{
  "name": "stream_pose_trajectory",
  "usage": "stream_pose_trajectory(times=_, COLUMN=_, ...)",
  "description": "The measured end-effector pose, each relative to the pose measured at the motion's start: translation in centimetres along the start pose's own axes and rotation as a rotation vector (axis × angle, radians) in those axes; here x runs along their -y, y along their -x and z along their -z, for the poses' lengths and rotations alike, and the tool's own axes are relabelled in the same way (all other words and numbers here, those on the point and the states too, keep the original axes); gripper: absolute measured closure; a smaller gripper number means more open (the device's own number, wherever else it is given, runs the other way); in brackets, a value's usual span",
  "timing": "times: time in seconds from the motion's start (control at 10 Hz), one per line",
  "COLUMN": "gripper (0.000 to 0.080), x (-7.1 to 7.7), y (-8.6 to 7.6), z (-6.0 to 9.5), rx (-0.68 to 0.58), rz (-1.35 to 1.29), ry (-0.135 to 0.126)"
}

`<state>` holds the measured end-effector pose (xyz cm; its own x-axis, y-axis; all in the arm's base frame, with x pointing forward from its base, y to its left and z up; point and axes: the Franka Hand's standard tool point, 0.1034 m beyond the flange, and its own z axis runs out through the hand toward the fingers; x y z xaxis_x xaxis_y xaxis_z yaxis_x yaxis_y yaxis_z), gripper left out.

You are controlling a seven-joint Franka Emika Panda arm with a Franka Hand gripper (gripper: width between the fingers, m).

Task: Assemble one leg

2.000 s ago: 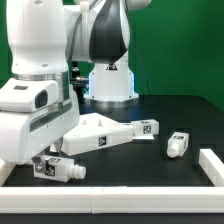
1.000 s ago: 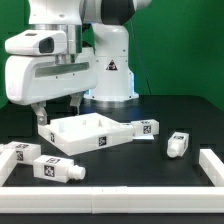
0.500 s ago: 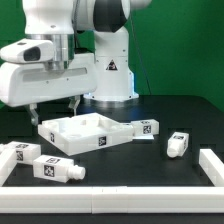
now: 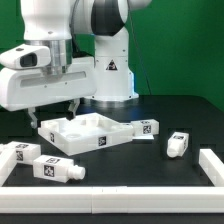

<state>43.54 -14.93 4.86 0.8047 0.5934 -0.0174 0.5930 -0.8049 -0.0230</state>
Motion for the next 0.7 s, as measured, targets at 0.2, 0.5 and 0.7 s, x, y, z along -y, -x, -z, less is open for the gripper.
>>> stream_pose_trajectory(times=0.2, gripper=0.0151, x=0.7, y=1.8, z=-2.9, rx=0.037, rz=-0.059, ry=-0.044)
stream_pose_trajectory(times=0.5, gripper=0.0151, x=1.2, y=1.1, z=-4.0, rx=0.027, rz=-0.073, ry=-0.031)
stream_pose_trajectory(times=0.7, gripper=0.0407, x=1.2, y=1.1, z=-4.0, rx=0.027, rz=-0.073, ry=-0.031)
